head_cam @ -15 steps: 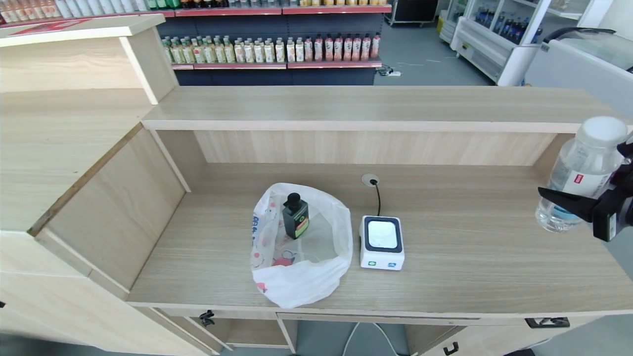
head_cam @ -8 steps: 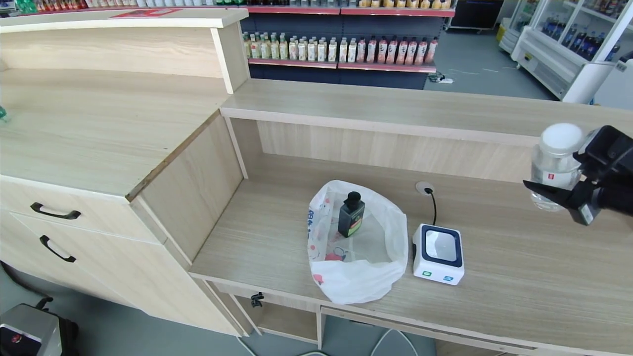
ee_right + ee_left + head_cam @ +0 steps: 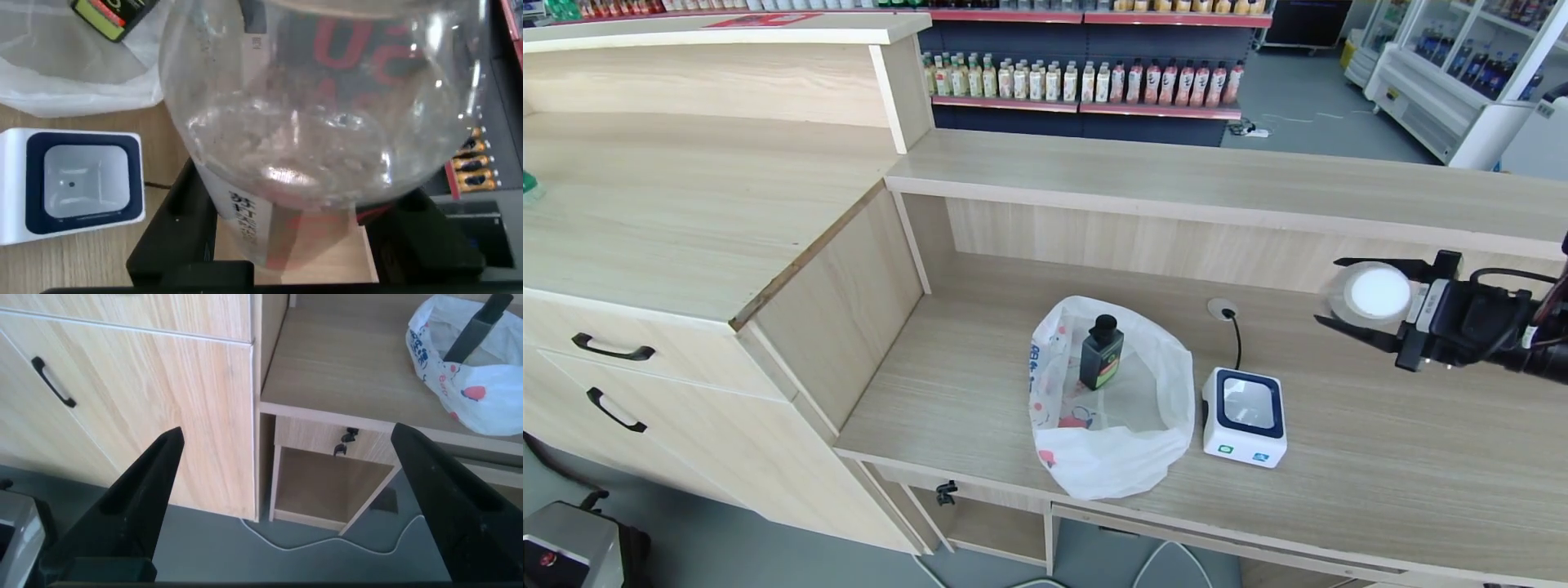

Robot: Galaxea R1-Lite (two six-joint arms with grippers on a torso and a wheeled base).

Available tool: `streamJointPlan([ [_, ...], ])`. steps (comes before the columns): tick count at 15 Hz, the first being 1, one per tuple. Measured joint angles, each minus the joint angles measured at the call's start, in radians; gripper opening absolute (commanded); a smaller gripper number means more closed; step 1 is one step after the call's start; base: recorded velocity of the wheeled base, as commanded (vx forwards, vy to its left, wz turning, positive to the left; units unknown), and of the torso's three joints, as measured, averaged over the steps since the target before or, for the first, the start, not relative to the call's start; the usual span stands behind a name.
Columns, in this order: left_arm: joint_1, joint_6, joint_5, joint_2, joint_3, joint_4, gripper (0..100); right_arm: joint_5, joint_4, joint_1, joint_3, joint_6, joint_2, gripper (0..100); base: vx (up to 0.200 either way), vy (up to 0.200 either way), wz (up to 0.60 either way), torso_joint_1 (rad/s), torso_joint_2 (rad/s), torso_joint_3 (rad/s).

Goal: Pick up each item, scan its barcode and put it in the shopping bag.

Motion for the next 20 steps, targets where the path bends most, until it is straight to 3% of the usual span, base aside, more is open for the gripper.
streamJointPlan([
  [3,0.0,0.0,0.0,0.0,0.0,0.0,100,0.122,-0.001,0.002,0.0,-0.121,0.054,0,0.0,0.0,0.0,0.0,0.0,0.0],
  [11,0.0,0.0,0.001,0.0,0.0,0.0,100,0.272,0.048,-0.004,0.052,-0.41,0.133,0,0.0,0.0,0.0,0.0,0.0,0.0],
  [16,0.0,0.0,0.0,0.0,0.0,0.0,100,0.299,0.206,-0.048,0.055,-0.586,0.16,0,0.0,0.0,0.0,0.0,0.0,0.0],
  [20,0.0,0.001,0.0,0.0,0.0,0.0,100,0.294,0.208,-0.092,0.046,-0.624,0.177,0,0.0,0.0,0.0,0.0,0.0,0.0],
])
